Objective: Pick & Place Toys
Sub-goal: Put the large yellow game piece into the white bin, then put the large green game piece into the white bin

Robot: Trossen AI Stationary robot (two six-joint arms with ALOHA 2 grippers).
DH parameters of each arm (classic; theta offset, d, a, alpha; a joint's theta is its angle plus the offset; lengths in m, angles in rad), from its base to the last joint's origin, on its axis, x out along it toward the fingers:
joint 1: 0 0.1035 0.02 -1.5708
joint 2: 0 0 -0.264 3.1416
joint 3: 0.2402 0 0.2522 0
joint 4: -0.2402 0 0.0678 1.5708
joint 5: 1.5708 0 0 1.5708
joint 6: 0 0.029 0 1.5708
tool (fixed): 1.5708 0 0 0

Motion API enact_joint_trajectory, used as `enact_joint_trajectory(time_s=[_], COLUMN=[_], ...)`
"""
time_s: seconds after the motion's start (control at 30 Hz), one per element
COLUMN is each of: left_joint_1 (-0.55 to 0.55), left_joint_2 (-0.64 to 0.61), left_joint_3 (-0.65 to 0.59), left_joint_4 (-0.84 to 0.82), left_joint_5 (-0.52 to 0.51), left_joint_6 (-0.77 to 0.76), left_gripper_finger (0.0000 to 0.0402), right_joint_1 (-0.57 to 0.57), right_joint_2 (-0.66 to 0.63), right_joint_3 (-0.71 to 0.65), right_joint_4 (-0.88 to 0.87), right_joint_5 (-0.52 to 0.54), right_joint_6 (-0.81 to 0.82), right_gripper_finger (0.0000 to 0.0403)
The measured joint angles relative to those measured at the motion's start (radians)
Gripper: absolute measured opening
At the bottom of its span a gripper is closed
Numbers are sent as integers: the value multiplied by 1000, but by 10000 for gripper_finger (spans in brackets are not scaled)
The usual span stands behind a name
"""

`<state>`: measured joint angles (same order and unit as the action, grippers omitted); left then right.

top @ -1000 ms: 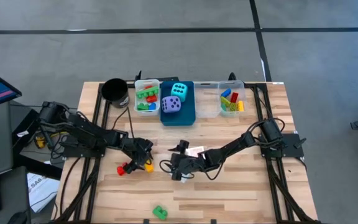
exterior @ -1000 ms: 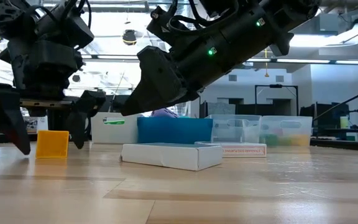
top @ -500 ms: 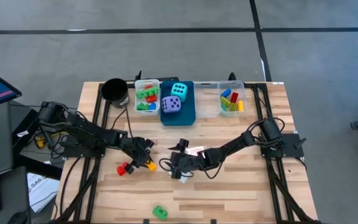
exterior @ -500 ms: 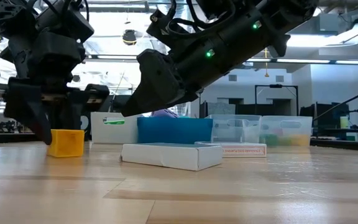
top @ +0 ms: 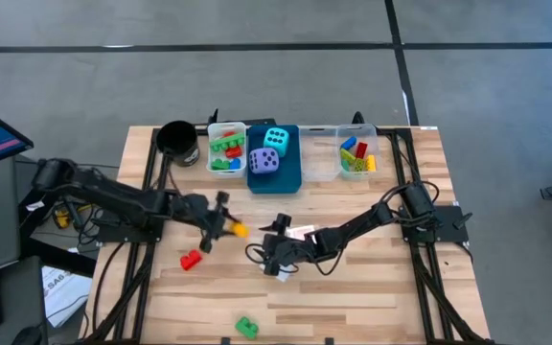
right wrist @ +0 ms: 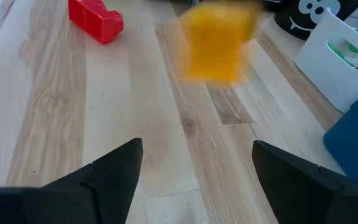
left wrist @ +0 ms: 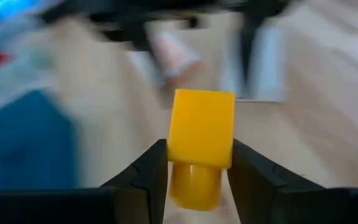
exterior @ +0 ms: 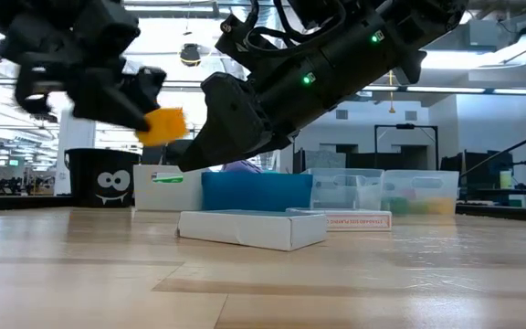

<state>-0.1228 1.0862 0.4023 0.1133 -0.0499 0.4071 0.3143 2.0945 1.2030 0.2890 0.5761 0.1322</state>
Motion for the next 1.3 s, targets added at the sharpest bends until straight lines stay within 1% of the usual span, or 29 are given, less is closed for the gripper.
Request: enact_joint_trajectory(time_s=[0.07,0.17,0.3,0.37,0.4,0.5,0.6,0.77,0.9,1.0,1.1,1.23,1.3], left_joint_1=[12,29,71,104,125,198,278,398,470,508,538,558,558], left_joint_2=[-66,-141,-195,-211,-216,-216,-197,-144,-92,-49,-6,43,59], left_joint_3=[0,0,0,0,0,0,0,0,0,0,0,0,0], left_joint_4=[-28,-45,-39,-37,-34,0,40,92,120,156,195,243,258], left_joint_5=[-117,-335,-630,-718,-736,-732,-680,-591,-550,-545,-545,-546,-545], left_joint_6=[3,35,25,2,-16,-92,-149,-164,-162,-162,-161,-162,-194], left_gripper_finger=[127,128,129,130,130,130,130,131,133,141,157,180,189], right_joint_1=[2,8,13,13,13,10,2,-17,-24,-31,-34,-36,-35], right_joint_2=[0,0,0,0,0,0,0,0,0,0,0,0,0], right_joint_3=[0,0,0,0,0,0,0,0,0,0,0,0,0], right_joint_4=[0,0,0,0,1,3,6,6,7,15,25,39,42], right_joint_5=[-2,-2,-3,-3,-3,-3,-3,-3,-3,-3,-4,-14,-31], right_joint_6=[0,0,-1,-2,-5,-10,-12,-15,-36,-46,-51,-53,-53], right_gripper_finger=[299,299,299,299,299,299,299,299,299,299,299,299,299])
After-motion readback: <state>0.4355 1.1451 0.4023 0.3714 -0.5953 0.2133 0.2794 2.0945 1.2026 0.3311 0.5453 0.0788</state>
